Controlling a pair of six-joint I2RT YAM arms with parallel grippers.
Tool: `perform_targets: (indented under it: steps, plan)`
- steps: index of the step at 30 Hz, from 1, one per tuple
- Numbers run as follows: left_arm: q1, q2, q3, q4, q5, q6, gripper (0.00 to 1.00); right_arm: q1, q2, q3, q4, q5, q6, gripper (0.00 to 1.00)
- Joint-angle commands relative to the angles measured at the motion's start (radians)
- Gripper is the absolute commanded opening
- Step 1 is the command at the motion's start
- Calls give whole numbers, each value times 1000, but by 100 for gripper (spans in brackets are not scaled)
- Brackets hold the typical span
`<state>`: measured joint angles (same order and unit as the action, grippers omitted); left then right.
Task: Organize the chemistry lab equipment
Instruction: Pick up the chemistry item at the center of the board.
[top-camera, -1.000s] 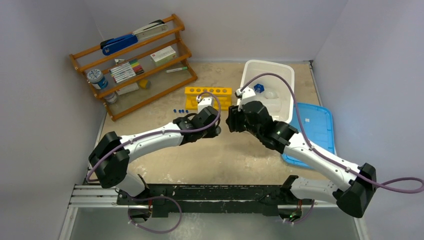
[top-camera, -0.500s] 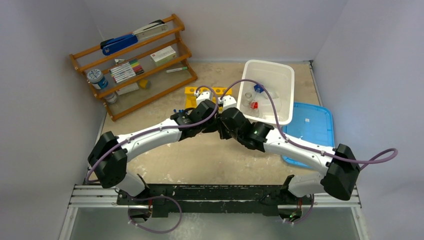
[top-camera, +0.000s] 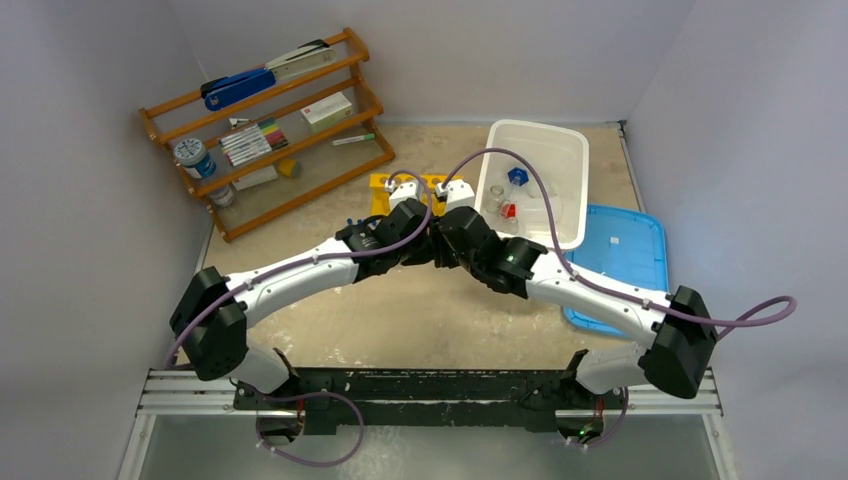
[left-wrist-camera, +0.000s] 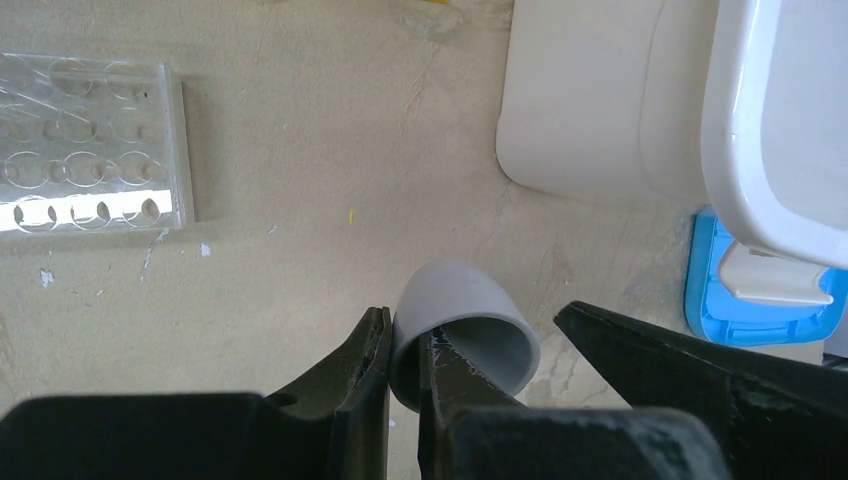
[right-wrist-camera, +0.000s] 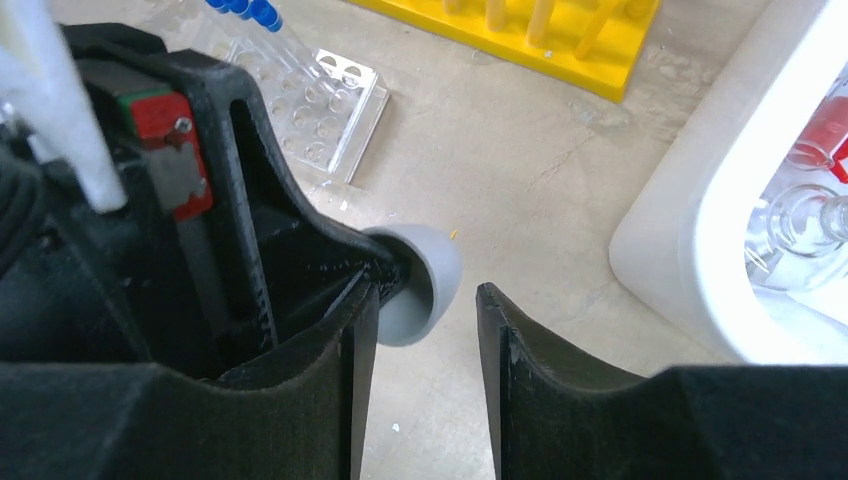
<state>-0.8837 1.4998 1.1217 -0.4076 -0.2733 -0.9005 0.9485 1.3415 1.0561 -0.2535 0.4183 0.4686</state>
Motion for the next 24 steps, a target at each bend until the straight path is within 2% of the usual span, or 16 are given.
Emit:
perform_targets:
  steps: [1, 13, 18, 24]
  plan:
    - [0, -61, 9, 20, 6, 1, 0, 4, 47, 54, 23, 35, 8, 42]
    - [0, -92, 17, 3, -4, 6, 1, 6, 70, 79, 29, 50, 6, 19]
    - [-1, -87, 13, 3, -27, 10, 10, 5, 60, 79, 41, 50, 5, 6]
    - [0, -90, 11, 12, -30, 26, 25, 6, 74, 78, 53, 45, 3, 0]
